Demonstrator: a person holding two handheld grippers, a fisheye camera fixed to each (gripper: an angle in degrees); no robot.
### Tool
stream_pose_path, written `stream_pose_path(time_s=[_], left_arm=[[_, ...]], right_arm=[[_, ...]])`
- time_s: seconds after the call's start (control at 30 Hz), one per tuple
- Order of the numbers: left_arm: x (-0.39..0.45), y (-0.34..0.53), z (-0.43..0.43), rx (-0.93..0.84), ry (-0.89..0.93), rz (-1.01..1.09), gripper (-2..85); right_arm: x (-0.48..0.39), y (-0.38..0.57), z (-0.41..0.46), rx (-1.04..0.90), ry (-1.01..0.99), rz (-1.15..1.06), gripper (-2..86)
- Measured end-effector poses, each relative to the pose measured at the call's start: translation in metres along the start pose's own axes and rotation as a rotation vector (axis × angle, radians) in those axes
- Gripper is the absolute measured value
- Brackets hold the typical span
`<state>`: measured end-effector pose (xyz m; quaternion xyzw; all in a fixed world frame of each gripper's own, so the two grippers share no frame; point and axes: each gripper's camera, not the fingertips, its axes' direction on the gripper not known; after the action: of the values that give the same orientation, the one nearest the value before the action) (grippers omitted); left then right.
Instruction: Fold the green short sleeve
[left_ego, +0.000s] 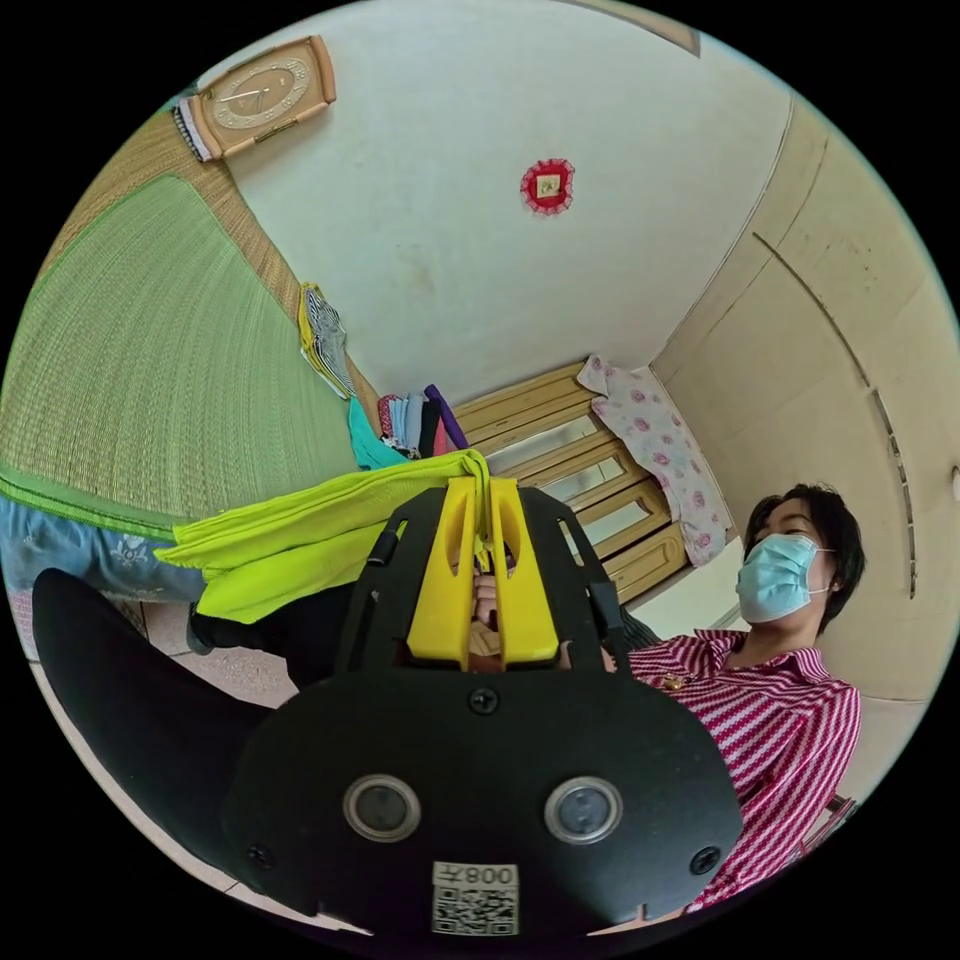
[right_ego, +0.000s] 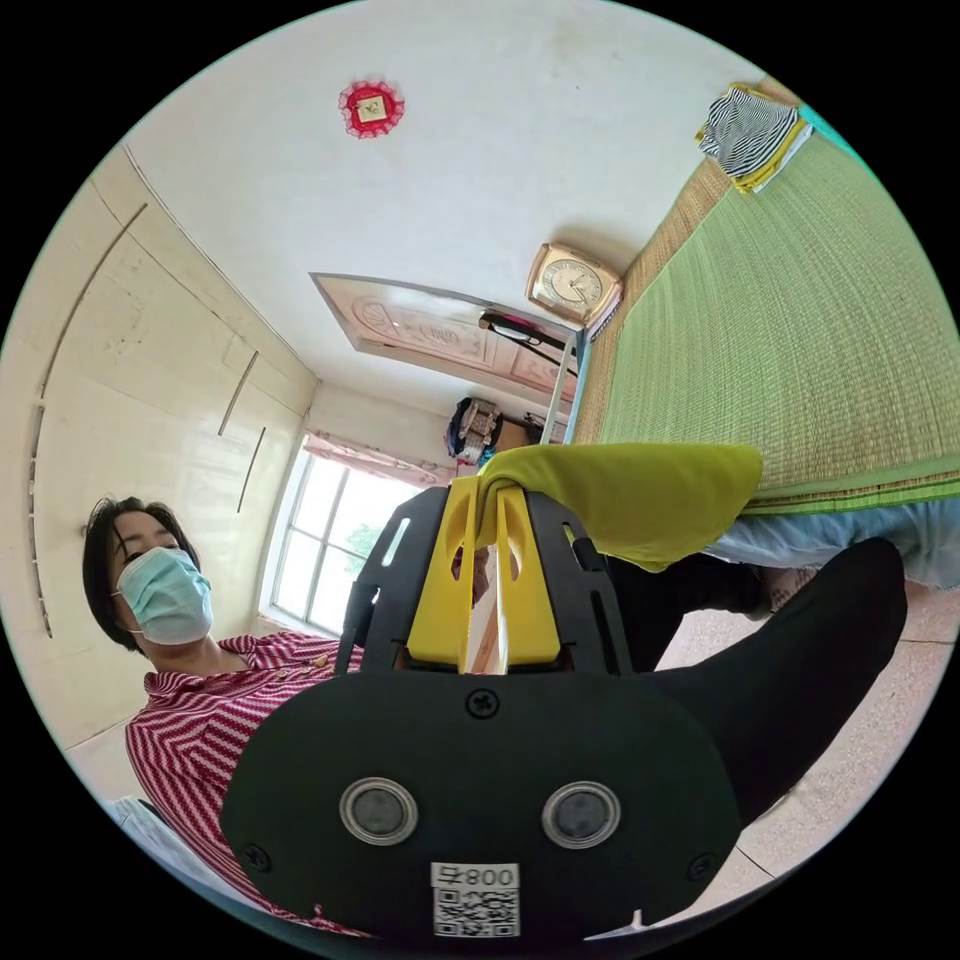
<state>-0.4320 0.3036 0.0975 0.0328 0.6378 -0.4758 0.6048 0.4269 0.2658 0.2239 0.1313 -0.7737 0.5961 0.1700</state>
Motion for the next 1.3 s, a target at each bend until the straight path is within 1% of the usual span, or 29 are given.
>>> stream_pose_path(time_s=[0.4, 0.7, 1.07, 1.3], left_arm=[[-0.027, -0.01, 0.042, -0.013, 0.032, -0.009, 2.3], [-0.053, -0.036, 0.086, -0.038, 0.044, -0.022, 2.5], [-0.096, -0.095, 0.163, -0.094, 0.066, -0.053, 2.4], [-0.13, -0.147, 0.218, -0.129, 0.074, -0.087, 2.3]], right_arm=[[-0.061, 0.028, 0.002, 0.022, -0.002, -0.007, 1.4], [-0.116, 0.03, -0.004, 0.049, 0.0, -0.013, 1.5], [-0.184, 0.01, -0.021, 0.104, 0.004, -0.011, 1.5], [-0.224, -0.028, -0.036, 0.139, 0.011, 0.003, 1.5]])
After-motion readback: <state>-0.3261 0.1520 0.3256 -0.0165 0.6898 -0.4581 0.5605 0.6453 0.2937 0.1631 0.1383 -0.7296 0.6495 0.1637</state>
